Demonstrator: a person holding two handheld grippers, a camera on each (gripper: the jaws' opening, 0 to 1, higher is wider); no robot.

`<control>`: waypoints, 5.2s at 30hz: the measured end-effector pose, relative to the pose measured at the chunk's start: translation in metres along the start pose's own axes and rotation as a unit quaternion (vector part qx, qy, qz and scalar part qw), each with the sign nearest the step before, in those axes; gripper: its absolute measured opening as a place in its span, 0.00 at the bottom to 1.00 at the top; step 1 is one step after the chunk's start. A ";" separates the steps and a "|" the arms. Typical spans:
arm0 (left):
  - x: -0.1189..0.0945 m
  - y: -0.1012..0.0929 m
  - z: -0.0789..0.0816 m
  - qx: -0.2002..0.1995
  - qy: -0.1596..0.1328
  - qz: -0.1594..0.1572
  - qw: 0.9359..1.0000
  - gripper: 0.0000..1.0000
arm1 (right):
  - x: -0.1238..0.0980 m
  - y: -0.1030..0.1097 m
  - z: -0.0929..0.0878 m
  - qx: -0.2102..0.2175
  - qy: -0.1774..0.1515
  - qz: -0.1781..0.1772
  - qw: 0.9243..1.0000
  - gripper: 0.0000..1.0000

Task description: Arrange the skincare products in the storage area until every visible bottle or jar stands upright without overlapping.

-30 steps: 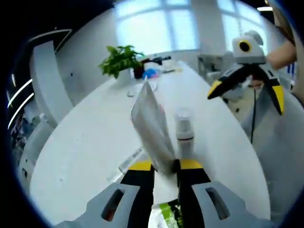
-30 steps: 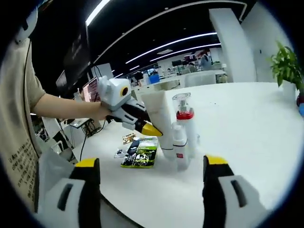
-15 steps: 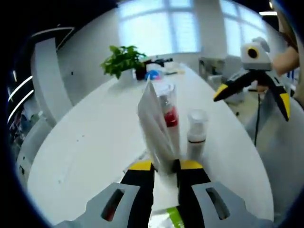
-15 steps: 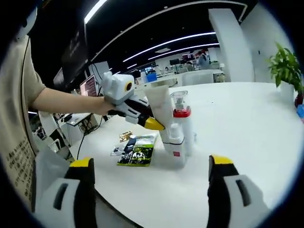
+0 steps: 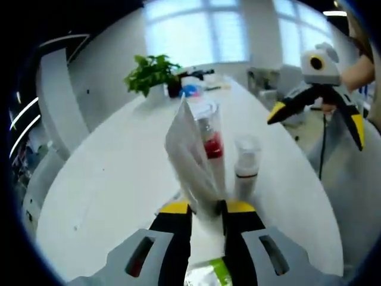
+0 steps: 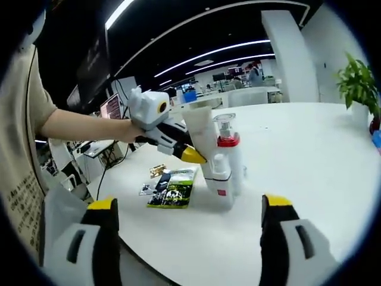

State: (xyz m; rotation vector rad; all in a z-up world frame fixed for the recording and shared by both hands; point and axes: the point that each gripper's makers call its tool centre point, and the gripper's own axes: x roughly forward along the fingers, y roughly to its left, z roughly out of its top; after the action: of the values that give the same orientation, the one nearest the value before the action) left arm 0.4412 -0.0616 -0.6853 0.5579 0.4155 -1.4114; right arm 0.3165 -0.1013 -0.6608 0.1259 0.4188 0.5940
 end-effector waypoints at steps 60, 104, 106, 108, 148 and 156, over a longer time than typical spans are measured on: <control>-0.167 -0.099 -0.088 -0.306 -0.004 0.176 0.935 0.96 | -0.009 0.039 0.007 -0.018 0.001 0.060 0.998 1.00; -0.194 -0.117 -0.095 -0.357 -0.043 0.236 0.903 0.96 | -0.007 0.030 0.013 -0.020 0.011 0.059 0.998 1.00; -0.195 -0.117 -0.096 -0.359 -0.044 0.237 0.902 0.96 | -0.003 0.025 0.023 -0.025 0.006 0.058 0.998 1.00; -0.195 -0.118 -0.099 -0.361 -0.044 0.238 0.900 0.96 | 0.001 0.019 0.036 -0.030 -0.001 0.057 0.998 1.00; -0.187 -0.087 -0.125 -0.414 -0.068 0.241 0.875 0.94 | 0.139 -0.101 0.177 -0.183 0.130 0.006 0.974 0.78; -0.186 -0.089 -0.137 -0.429 -0.059 0.242 0.868 0.94 | 0.177 -0.120 0.131 -0.181 0.217 0.044 0.958 0.75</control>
State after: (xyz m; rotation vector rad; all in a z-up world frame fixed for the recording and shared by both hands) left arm 0.3379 0.1628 -0.6971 -0.1591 0.6910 -0.6551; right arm 0.5659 -0.0996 -0.6307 -0.3450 0.7238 0.7800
